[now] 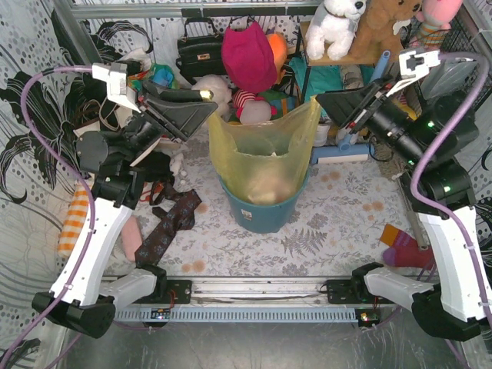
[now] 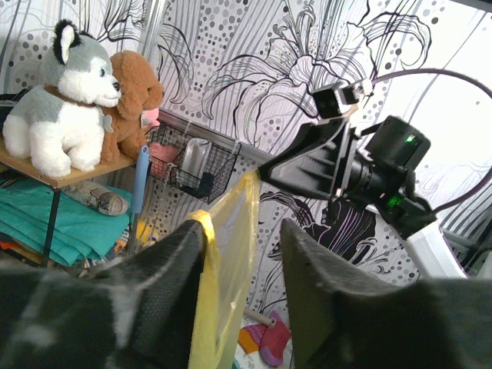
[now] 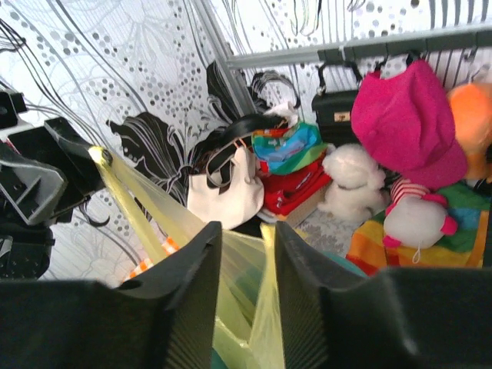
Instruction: Tie the trash bag
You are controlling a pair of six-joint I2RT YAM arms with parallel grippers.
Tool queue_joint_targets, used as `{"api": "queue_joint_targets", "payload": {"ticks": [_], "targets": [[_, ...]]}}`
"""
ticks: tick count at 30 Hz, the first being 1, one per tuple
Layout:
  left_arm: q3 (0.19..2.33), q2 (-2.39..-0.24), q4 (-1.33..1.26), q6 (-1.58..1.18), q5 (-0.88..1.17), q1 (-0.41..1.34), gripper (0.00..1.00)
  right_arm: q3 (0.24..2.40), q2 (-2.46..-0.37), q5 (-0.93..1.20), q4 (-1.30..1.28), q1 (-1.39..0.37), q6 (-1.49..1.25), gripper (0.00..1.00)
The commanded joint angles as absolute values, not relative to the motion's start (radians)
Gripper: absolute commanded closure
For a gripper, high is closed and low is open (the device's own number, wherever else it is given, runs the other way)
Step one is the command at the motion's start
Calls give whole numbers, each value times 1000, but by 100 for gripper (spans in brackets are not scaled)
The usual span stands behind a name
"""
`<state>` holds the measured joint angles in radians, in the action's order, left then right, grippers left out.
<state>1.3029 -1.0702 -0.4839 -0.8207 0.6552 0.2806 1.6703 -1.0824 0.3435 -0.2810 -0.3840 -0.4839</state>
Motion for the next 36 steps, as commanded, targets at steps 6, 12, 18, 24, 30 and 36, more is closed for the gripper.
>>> {"api": "queue_joint_targets", "payload": {"ticks": [6, 12, 18, 24, 30, 36], "targets": [[1373, -990, -332, -680, 634, 280, 31, 1795, -1068, 306, -299, -388, -395, 51], [1374, -918, -255, -612, 560, 280, 25, 1826, -1169, 551, -172, -388, -457, 42], [1366, -877, -200, -569, 519, 281, 21, 1852, -1267, 698, -23, -433, -509, 33], [1321, -831, -185, -552, 480, 281, 21, 1964, -1401, 740, -62, -564, -427, 23], [1307, -802, -172, -540, 481, 280, 21, 2127, -1538, 716, -180, -702, -284, 10], [1243, -783, -252, -591, 499, 280, 21, 2266, -1658, 699, -211, -743, -251, 9]]}}
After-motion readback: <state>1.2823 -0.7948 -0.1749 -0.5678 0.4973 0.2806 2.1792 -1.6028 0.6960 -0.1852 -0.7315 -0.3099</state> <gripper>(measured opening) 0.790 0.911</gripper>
